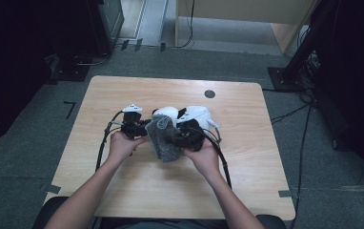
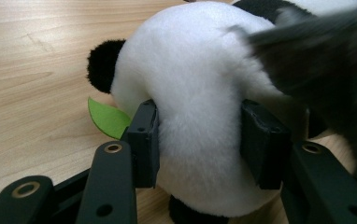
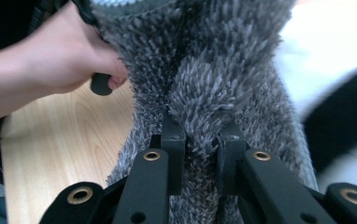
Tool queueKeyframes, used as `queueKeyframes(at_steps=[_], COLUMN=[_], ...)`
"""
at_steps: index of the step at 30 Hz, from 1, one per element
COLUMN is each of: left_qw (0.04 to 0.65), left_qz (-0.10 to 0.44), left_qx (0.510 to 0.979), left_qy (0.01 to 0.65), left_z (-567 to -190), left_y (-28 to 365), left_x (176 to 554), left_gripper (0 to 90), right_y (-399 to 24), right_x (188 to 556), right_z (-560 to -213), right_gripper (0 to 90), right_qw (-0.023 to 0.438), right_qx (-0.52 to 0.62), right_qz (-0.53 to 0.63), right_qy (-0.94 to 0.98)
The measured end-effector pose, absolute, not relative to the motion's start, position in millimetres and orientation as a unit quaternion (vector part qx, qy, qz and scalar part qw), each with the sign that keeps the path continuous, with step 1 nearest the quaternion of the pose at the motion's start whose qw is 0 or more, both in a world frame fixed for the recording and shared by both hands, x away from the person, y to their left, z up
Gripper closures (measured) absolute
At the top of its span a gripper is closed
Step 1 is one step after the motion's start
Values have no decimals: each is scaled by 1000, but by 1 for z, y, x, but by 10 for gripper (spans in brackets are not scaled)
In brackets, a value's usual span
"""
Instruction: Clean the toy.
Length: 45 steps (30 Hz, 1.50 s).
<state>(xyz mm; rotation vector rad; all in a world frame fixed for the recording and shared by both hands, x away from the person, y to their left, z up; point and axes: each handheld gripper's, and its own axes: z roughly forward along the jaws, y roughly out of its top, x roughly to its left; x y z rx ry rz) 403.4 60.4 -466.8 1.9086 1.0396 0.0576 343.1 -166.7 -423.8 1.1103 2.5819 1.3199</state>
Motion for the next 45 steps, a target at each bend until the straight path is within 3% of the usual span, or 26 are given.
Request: queueKeyframes(at_steps=[5, 12, 34, 45], left_qw=[461, 463, 465, 467], left_qz=[29, 27, 20, 17], left_qx=[779, 779, 781, 778], left_qy=[424, 421, 417, 421], left_z=[-467, -468, -468, -469], left_y=[60, 59, 60, 60], left_x=[402, 401, 404, 405], left_gripper=[540, 542, 542, 542], right_y=[-147, -157, -259, -301], right_x=[356, 354, 333, 337], right_z=[-452, -451, -413, -424], right_gripper=[788, 785, 774, 783], right_qw=[40, 53, 109, 105], right_qx=[354, 354, 440, 499], right_qz=[380, 376, 417, 409], right_qy=[854, 855, 788, 757])
